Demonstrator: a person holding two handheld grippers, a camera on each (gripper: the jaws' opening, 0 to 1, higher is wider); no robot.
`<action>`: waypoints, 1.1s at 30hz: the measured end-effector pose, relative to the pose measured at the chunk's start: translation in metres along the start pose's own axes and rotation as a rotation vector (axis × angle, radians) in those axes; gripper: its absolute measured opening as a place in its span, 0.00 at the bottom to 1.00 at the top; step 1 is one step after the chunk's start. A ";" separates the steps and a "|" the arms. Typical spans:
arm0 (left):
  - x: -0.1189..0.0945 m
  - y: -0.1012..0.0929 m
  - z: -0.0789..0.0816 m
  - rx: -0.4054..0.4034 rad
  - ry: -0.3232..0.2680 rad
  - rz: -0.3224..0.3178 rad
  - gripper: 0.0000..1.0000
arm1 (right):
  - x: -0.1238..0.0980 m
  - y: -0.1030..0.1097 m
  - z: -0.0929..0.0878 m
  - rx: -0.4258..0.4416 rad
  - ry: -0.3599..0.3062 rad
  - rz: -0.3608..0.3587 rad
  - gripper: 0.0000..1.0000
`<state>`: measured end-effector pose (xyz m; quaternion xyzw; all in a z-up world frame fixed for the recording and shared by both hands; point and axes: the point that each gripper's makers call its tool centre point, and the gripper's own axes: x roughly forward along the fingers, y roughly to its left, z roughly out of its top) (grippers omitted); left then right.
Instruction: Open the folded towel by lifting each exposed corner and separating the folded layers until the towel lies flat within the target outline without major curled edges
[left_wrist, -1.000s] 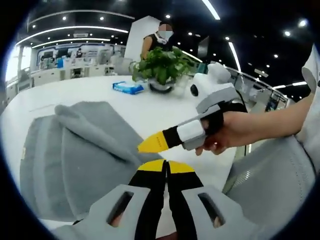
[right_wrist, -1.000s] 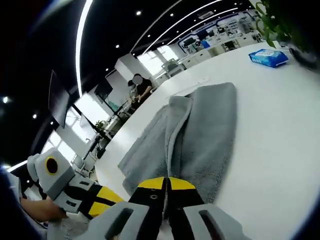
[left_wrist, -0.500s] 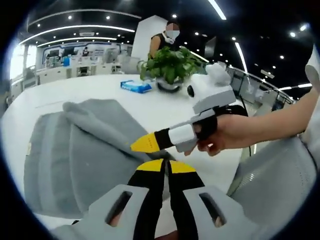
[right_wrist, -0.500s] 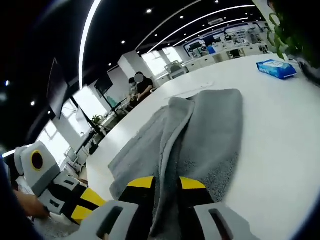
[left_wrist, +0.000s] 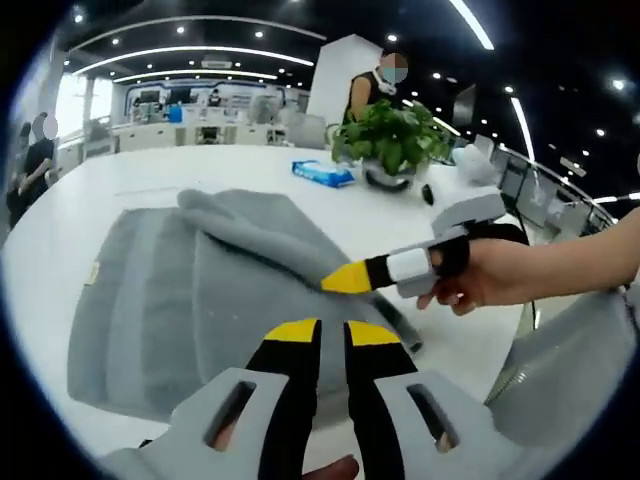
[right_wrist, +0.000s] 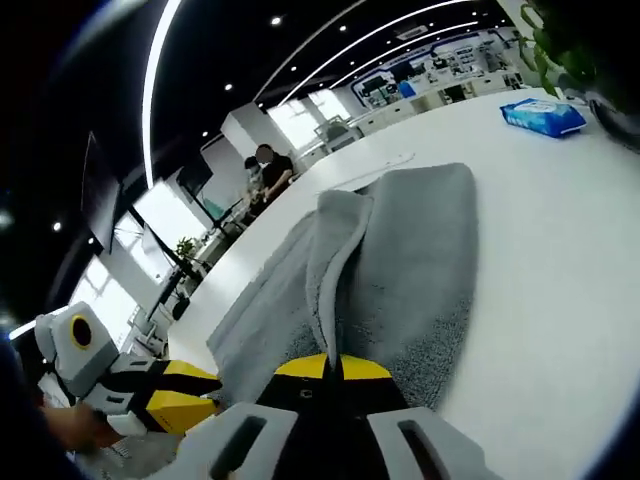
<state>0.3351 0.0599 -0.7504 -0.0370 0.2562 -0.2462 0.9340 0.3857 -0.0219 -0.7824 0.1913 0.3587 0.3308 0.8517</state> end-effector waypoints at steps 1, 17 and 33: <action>-0.002 0.016 -0.002 -0.028 0.013 0.051 0.08 | -0.002 -0.003 0.001 0.006 -0.002 -0.004 0.00; 0.009 0.115 -0.023 0.018 0.149 0.280 0.08 | -0.028 -0.036 0.005 -0.047 0.007 -0.073 0.00; 0.004 0.117 -0.032 0.005 0.067 0.262 0.04 | -0.060 -0.078 0.008 -0.052 -0.006 -0.170 0.00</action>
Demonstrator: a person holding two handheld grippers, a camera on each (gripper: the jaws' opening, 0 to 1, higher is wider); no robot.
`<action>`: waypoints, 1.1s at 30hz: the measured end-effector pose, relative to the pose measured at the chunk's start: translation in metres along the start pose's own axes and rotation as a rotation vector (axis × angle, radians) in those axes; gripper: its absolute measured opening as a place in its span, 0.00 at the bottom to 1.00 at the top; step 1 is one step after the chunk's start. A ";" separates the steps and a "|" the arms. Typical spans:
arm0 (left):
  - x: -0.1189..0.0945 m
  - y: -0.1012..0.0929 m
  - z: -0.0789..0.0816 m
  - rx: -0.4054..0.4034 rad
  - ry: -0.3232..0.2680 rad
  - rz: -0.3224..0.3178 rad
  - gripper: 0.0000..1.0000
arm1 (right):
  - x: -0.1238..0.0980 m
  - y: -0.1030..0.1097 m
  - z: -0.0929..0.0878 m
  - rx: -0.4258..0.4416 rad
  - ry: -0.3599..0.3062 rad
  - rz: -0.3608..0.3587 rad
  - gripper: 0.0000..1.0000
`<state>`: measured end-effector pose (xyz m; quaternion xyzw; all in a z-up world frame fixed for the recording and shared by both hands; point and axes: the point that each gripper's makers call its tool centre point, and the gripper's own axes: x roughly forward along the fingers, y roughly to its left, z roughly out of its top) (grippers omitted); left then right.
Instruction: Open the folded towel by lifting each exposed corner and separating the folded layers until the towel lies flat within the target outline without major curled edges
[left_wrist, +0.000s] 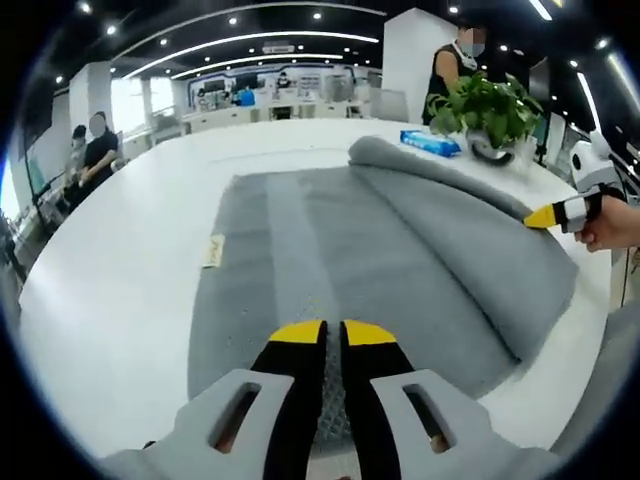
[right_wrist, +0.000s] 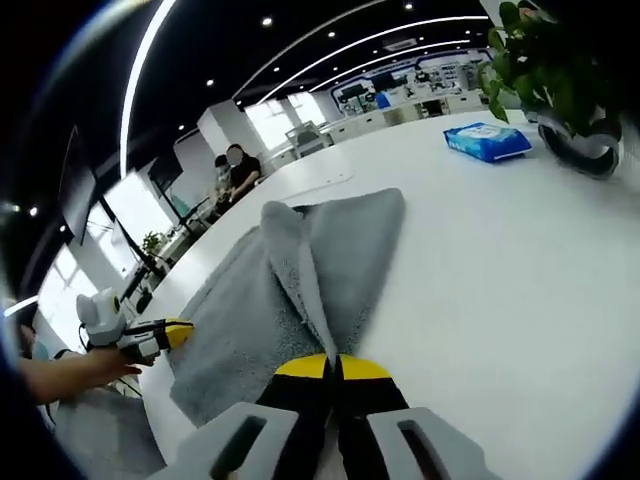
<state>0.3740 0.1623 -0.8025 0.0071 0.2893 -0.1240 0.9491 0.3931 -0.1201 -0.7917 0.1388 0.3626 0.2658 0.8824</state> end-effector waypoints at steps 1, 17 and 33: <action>0.001 0.001 0.000 0.002 -0.001 0.000 0.04 | -0.001 -0.002 -0.001 0.000 0.001 -0.005 0.00; -0.004 0.017 -0.001 -0.025 -0.003 0.031 0.03 | -0.049 -0.074 -0.009 0.043 -0.021 -0.168 0.00; -0.018 0.064 -0.009 -0.075 0.016 0.120 0.03 | -0.066 -0.098 -0.014 0.068 -0.043 -0.234 0.00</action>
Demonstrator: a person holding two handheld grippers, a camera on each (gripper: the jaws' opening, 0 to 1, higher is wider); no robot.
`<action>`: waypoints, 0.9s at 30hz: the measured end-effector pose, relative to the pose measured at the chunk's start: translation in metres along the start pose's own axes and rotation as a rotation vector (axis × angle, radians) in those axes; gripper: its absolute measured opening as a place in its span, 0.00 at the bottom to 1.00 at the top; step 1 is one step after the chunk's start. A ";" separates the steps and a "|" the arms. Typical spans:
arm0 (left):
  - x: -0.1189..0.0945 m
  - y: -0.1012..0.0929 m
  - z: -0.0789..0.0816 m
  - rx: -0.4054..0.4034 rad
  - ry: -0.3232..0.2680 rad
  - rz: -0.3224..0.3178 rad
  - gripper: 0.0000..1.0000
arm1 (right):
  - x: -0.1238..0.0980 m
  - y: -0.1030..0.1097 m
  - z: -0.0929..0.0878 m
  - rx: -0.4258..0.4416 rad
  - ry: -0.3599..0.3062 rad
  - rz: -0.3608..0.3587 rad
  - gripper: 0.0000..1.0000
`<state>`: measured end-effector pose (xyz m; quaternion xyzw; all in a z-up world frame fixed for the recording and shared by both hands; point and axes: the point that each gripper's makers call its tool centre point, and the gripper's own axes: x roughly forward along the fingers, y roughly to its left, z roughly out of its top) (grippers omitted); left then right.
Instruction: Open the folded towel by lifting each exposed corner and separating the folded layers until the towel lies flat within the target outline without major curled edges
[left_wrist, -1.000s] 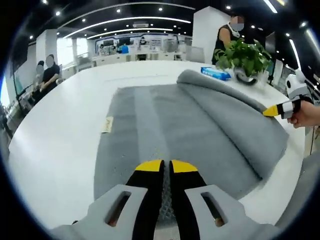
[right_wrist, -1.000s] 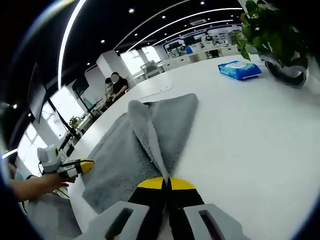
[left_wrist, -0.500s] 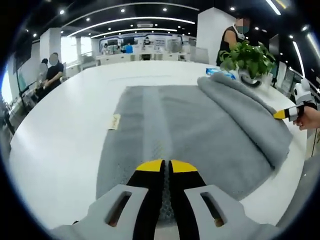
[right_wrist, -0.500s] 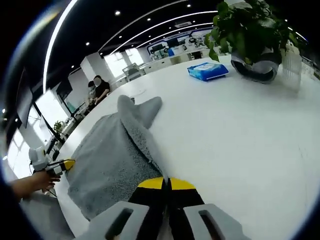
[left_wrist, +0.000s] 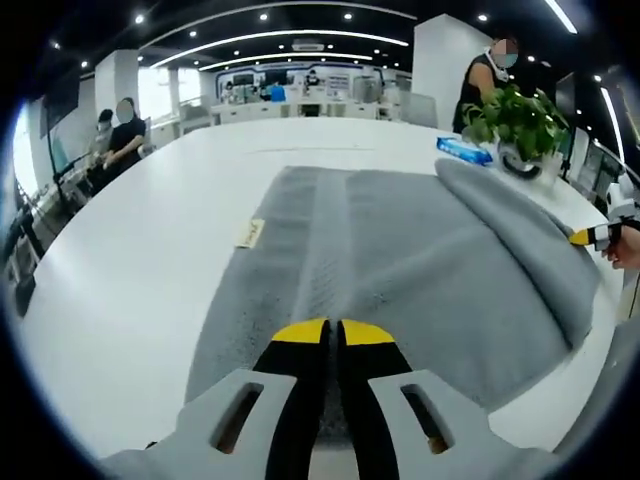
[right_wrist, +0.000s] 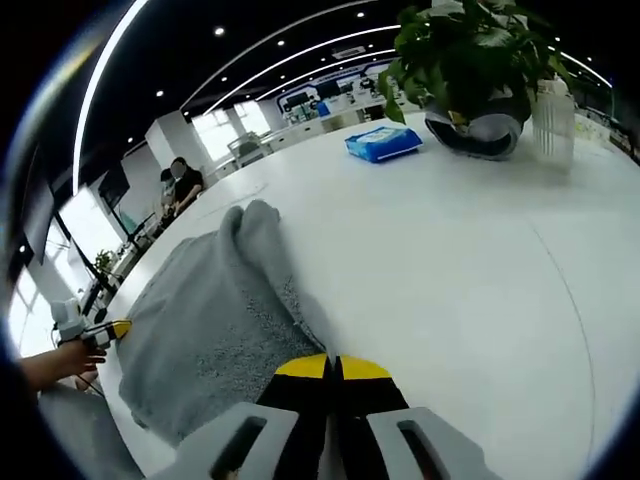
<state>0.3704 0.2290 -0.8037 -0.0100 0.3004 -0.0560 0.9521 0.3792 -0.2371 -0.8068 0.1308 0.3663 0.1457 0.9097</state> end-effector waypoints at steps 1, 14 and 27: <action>0.000 0.003 0.000 -0.007 0.002 0.004 0.03 | -0.001 -0.002 0.000 0.001 -0.001 -0.004 0.00; -0.019 0.058 -0.008 -0.098 0.024 0.104 0.03 | -0.022 -0.030 -0.003 0.058 -0.045 -0.063 0.00; -0.047 0.079 -0.022 -0.120 0.025 0.174 0.04 | -0.042 -0.035 -0.009 0.098 -0.091 -0.088 0.00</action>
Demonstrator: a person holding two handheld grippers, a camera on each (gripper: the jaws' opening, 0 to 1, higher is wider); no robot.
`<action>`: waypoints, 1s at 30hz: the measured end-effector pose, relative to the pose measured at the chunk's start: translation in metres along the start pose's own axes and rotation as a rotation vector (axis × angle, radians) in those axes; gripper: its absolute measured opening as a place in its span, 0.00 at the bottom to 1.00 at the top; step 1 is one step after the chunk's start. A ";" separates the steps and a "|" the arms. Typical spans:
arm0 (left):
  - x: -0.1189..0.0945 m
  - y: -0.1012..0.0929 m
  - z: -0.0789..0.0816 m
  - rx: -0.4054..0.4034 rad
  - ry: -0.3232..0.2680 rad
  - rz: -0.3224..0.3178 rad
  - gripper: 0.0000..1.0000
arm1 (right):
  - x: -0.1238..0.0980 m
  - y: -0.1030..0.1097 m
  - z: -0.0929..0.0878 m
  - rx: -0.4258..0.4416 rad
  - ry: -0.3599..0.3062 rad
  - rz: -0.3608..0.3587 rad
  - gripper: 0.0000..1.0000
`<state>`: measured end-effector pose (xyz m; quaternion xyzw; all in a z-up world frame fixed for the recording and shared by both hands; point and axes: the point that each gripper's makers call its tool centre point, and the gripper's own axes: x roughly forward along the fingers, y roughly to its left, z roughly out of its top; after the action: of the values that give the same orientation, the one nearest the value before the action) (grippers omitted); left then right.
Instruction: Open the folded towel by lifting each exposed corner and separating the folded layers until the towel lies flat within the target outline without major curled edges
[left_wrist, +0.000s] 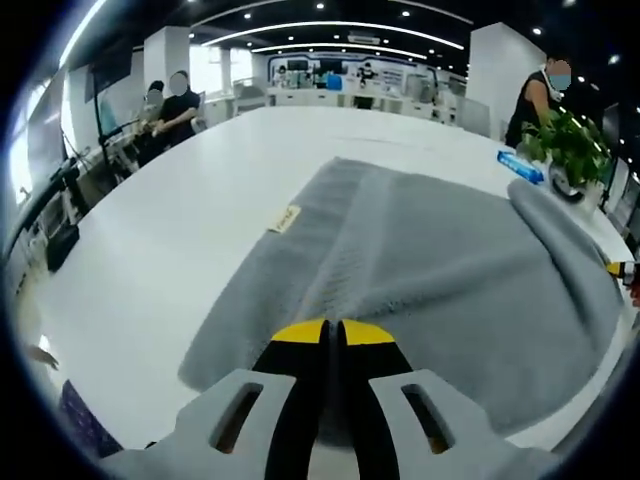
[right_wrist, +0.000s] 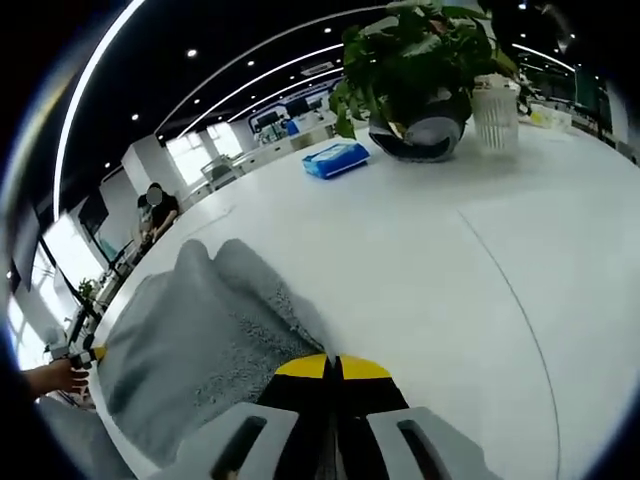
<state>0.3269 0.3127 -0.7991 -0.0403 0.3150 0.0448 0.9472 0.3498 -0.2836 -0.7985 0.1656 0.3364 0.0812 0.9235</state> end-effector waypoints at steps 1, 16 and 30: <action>-0.003 0.002 -0.002 -0.006 -0.001 0.005 0.04 | -0.002 -0.001 -0.001 0.003 -0.004 -0.004 0.00; -0.026 0.021 -0.015 -0.124 -0.037 0.031 0.04 | -0.022 -0.019 -0.012 0.052 -0.051 -0.004 0.00; -0.023 0.025 -0.013 -0.166 -0.067 0.023 0.04 | -0.017 -0.009 0.004 0.010 -0.065 -0.004 0.12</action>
<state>0.2984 0.3347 -0.7970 -0.1137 0.2786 0.0829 0.9500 0.3402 -0.2979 -0.7887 0.1722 0.3068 0.0723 0.9333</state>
